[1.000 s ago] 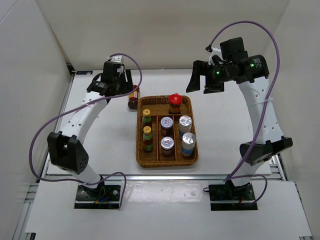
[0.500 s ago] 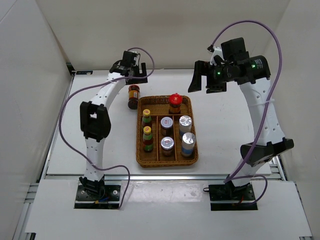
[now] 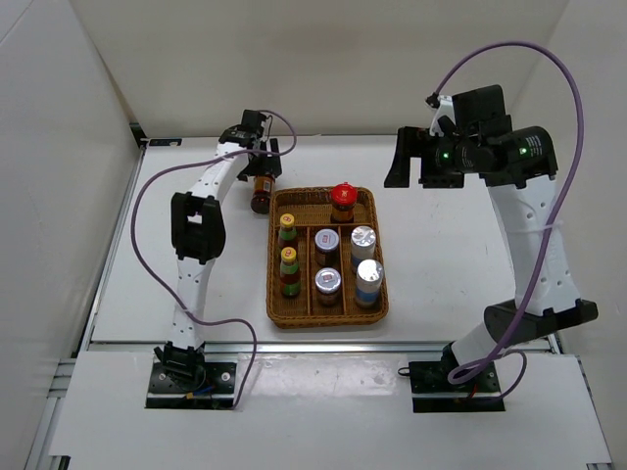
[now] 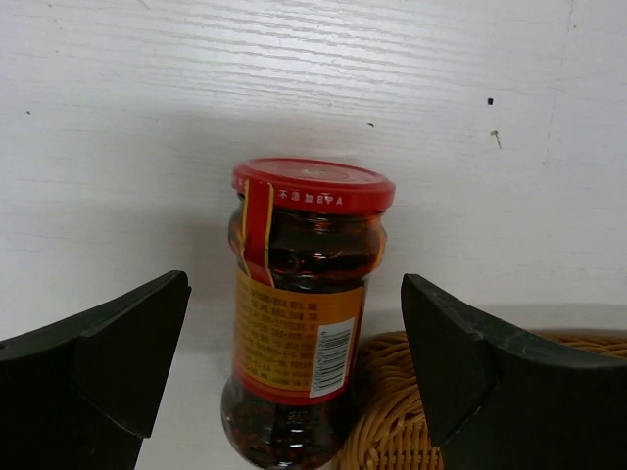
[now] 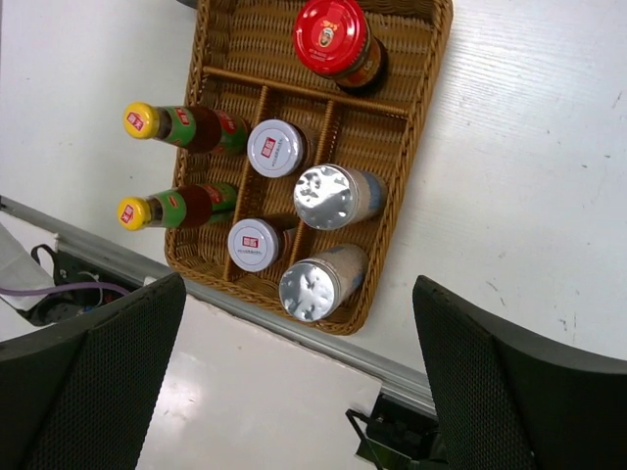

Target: Organize the condiment bottles

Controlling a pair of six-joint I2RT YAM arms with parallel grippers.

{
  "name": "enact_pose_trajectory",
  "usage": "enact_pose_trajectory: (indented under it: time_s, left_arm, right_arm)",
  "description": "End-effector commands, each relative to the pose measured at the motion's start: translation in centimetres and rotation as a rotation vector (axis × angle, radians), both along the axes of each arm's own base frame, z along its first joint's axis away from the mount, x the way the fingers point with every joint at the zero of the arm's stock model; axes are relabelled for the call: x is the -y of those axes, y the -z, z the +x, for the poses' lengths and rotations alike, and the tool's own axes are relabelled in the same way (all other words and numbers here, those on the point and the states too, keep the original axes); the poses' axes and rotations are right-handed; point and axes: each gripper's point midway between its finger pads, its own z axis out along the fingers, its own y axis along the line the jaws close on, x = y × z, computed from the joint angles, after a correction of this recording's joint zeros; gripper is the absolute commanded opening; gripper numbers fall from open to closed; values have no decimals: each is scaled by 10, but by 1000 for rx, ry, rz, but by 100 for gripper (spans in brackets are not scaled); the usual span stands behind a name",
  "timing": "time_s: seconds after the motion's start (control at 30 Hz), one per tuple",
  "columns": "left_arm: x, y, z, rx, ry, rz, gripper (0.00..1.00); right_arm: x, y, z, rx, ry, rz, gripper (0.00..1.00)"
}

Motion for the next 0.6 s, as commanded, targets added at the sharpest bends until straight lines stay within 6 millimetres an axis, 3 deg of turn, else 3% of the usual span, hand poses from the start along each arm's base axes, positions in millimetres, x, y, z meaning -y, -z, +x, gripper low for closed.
enact_pose_trajectory:
  time_s: [0.0, 0.2, 0.37, 0.43, 0.53, 0.57]
  left_arm:
    - [-1, -22, 6, 39, 29, -12, 100]
    - [-12, -5, 23, 32, 22, -64, 100]
    - [1, 9, 24, 7, 61, -115, 95]
    - [6, 25, 21, -28, 78, -138, 92]
    - [11, 33, 17, -53, 84, -164, 76]
    - [12, 33, 16, -55, 90, -173, 63]
  right_arm:
    - [29, 26, -60, -224, 49, -99, 100]
    - [42, 21, -79, -220, 174, -75, 100]
    - [48, 21, -89, -226, 223, -67, 100]
    - [49, 20, -94, -233, 252, -43, 100]
    - [50, 21, -97, -238, 276, -37, 100]
    - [50, 21, -97, -238, 276, -37, 100]
